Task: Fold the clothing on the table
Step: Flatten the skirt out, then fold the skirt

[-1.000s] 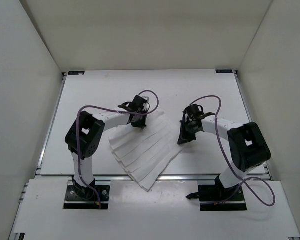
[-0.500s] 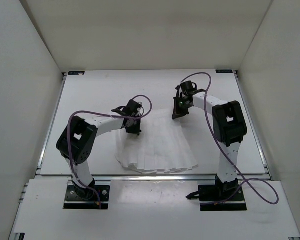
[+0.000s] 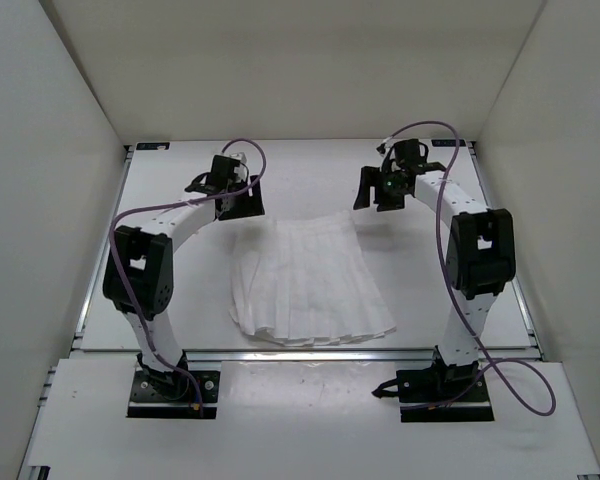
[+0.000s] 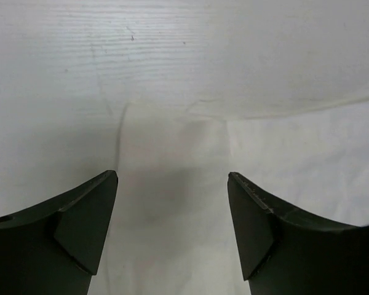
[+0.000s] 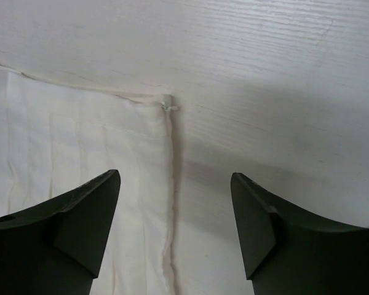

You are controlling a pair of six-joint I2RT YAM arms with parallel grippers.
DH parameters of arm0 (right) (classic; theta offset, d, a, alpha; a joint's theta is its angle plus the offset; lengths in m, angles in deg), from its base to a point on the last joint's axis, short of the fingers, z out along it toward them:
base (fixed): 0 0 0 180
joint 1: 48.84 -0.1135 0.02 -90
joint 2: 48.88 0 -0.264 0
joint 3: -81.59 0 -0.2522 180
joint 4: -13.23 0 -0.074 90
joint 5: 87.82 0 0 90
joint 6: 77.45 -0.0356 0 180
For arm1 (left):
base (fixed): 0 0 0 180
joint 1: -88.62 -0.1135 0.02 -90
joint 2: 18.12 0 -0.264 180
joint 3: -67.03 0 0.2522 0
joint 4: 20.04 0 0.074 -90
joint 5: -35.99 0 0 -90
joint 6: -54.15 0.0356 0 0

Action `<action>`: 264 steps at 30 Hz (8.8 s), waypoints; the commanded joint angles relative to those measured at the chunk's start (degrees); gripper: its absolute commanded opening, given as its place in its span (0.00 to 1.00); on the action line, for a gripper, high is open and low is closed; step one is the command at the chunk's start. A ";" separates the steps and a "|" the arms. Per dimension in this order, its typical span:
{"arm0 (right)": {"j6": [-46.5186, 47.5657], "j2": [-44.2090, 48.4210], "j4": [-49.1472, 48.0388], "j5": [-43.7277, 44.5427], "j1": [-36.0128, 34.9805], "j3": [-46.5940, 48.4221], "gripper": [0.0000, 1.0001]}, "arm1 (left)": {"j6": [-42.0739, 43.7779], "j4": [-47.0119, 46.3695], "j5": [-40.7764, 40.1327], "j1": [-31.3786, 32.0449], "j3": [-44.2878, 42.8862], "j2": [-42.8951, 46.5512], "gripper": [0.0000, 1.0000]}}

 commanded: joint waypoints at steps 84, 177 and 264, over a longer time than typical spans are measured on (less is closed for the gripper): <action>-1.23 23.05 -14.64 -7.53 -1.52 -17.86 0.00 | -0.88 -5.88 -5.79 2.96 15.72 23.71 0.00; 0.00 27.01 -16.31 -7.00 2.26 -42.61 0.00 | 2.64 -2.11 -4.49 4.81 3.40 -0.11 0.00; -8.43 18.83 -13.40 2.94 -0.11 -36.02 0.99 | -3.24 -3.34 12.57 7.53 20.71 2.08 0.00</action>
